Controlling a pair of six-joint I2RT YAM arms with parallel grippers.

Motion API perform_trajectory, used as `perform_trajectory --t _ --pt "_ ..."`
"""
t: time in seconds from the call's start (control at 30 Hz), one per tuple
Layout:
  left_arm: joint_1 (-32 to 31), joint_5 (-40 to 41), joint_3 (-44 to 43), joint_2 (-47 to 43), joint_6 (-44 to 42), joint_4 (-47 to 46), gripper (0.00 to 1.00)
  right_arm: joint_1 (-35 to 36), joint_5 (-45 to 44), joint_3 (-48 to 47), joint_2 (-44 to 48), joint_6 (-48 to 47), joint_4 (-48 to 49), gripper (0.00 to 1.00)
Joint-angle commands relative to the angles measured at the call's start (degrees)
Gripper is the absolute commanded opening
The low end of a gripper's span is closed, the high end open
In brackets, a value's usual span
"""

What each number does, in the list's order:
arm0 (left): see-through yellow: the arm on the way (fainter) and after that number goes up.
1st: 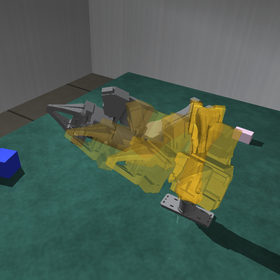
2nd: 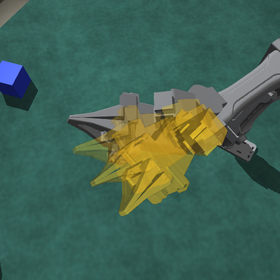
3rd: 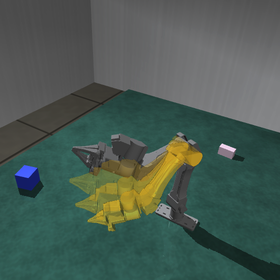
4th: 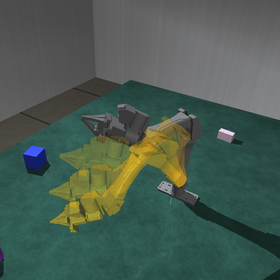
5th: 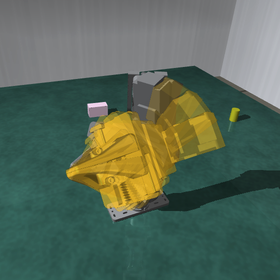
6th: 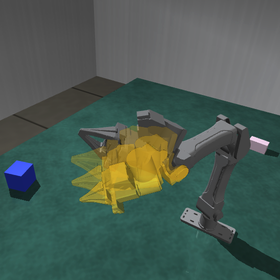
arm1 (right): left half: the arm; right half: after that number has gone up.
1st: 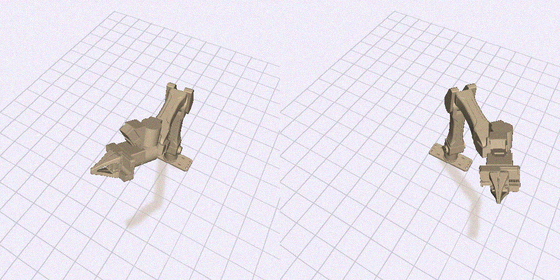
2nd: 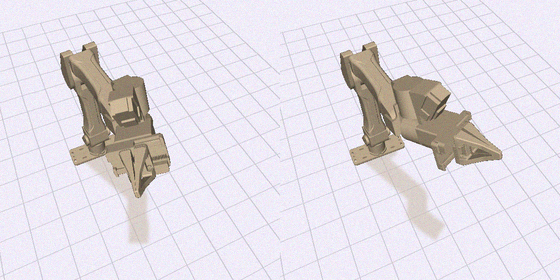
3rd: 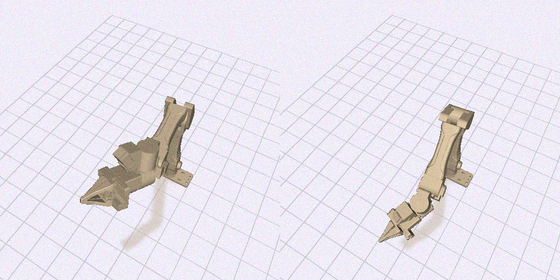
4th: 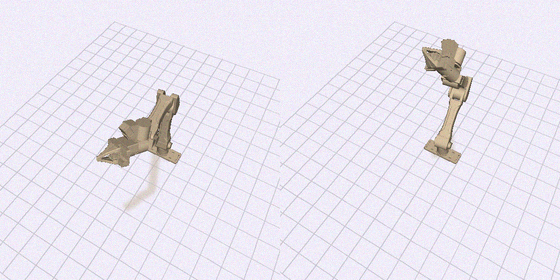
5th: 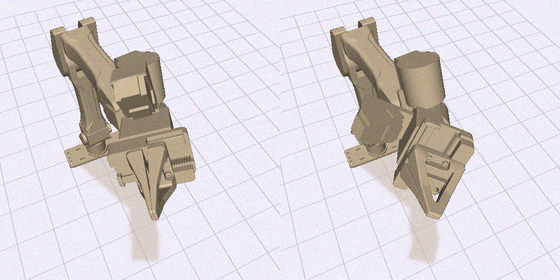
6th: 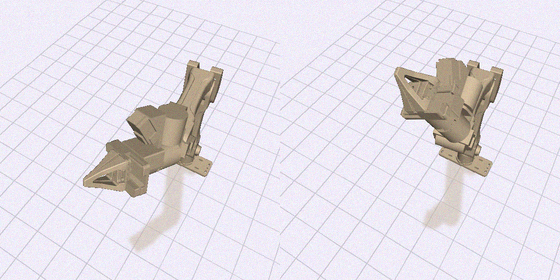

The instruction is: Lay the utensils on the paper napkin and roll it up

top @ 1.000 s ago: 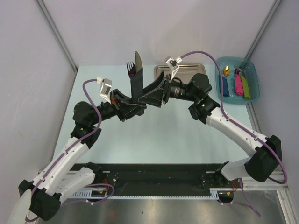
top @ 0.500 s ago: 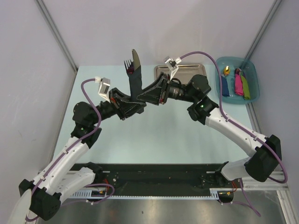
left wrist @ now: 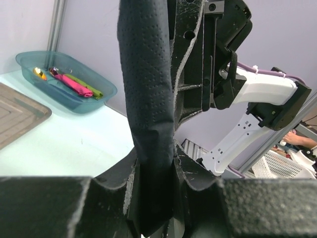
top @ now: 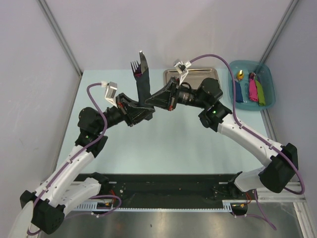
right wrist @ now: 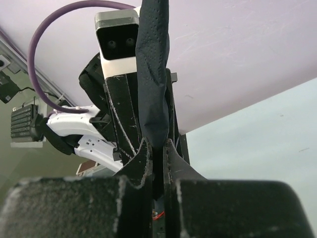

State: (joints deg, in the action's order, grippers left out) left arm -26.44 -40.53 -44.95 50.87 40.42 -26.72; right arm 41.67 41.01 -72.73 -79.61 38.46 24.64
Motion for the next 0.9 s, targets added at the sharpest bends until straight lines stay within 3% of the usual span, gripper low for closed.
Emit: perform_trajectory --t 0.0,0.17,0.53,0.63,0.73,0.87 --pt "-0.1 -0.5 -1.3 -1.3 -4.3 2.9 0.35 -1.5 -1.8 -2.9 0.8 0.1 0.8 0.0" --pt "0.0 0.2 -1.1 -1.7 -6.1 7.0 0.57 -2.9 -1.7 -3.7 1.2 -0.5 0.1 0.0" --pt "0.3 -0.9 -2.5 -1.8 -11.4 16.7 0.78 -9.0 1.8 -3.7 3.6 -3.8 -6.1 0.0" --pt "0.3 -2.2 -5.4 -0.7 -16.2 23.3 0.83 -13.0 5.5 -3.4 4.8 -6.4 -10.4 0.0" --pt "0.3 -3.1 -8.9 0.5 -22.8 31.4 0.99 -17.8 8.9 -3.5 5.8 -8.5 -14.5 0.0" --pt "0.3 -3.0 -12.3 1.8 -32.7 40.2 1.0 -26.2 15.8 -4.5 5.9 -13.0 -22.9 0.0"
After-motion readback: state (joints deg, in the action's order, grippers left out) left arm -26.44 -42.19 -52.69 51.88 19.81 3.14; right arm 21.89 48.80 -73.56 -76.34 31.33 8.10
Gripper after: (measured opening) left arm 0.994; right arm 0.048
